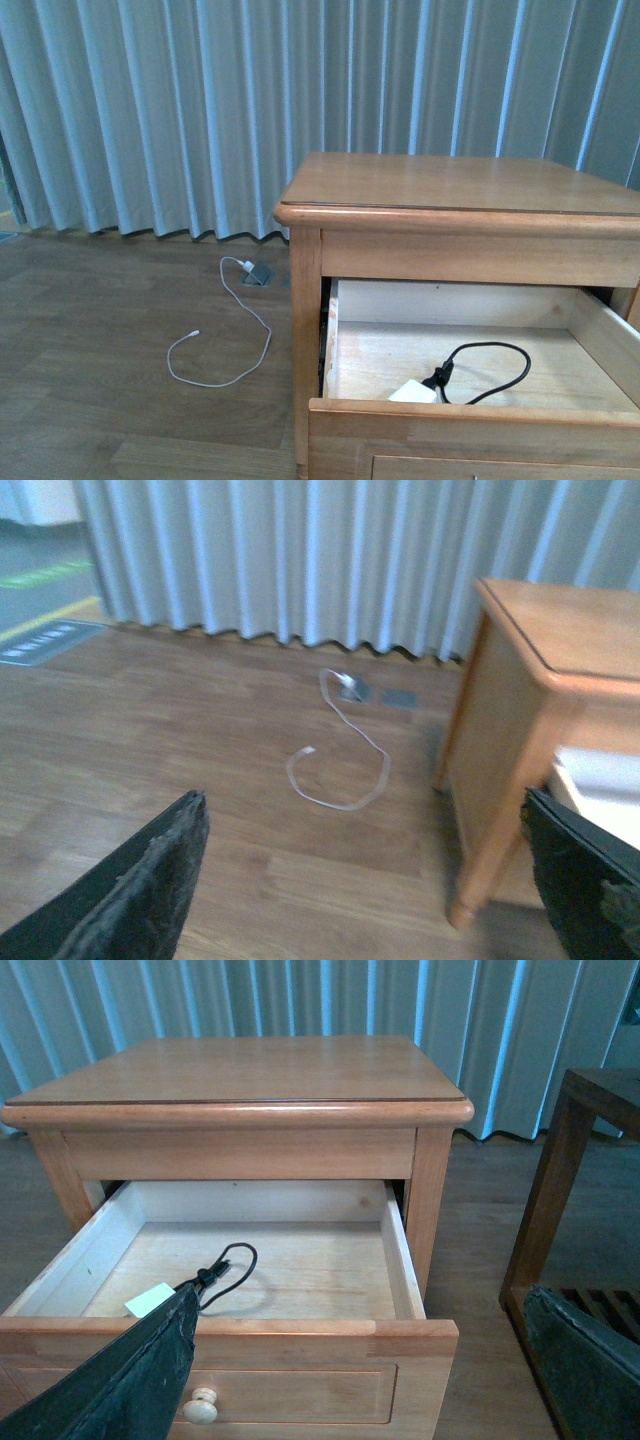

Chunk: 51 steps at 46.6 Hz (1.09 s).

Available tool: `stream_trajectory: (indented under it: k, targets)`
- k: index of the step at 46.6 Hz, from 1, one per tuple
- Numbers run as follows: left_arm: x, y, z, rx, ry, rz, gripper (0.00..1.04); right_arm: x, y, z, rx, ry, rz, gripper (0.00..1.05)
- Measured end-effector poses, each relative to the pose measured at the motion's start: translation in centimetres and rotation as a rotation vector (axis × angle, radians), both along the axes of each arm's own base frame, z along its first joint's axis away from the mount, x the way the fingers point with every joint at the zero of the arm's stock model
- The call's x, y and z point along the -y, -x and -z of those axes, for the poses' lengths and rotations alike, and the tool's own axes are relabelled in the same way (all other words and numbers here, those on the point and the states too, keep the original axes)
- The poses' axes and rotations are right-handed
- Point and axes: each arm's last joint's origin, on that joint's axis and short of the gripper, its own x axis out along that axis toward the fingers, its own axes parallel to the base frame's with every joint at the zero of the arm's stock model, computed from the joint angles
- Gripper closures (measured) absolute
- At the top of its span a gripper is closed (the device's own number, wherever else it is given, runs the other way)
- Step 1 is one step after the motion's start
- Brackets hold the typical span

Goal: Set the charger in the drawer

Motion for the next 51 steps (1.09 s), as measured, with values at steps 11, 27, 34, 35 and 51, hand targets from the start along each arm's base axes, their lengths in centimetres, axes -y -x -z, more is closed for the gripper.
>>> stream_trajectory:
  k: [11,27,34,35,51]
  targets:
    - [-1.2,0.9,2.4,-0.020,-0.018,0.128,0.51,0.0,0.0,0.0,0.000,0.000,-0.002,0.08]
    - [-1.4,2.0,5.0,-0.016,-0.019,0.112,1.01,0.0,0.0,0.0,0.000,0.000,-0.002,0.08]
    - [-1.4,2.3,5.6,-0.015,-0.019,0.112,1.01,0.0,0.0,0.0,0.000,0.000,-0.002,0.08]
    - [-1.4,2.3,5.7,-0.016,-0.019,0.112,1.01,0.0,0.0,0.0,0.000,0.000,-0.002,0.08]
    - [-1.4,3.1,6.7,-0.027,-0.018,0.112,1.01,0.0,0.0,0.0,0.000,0.000,-0.002,0.08]
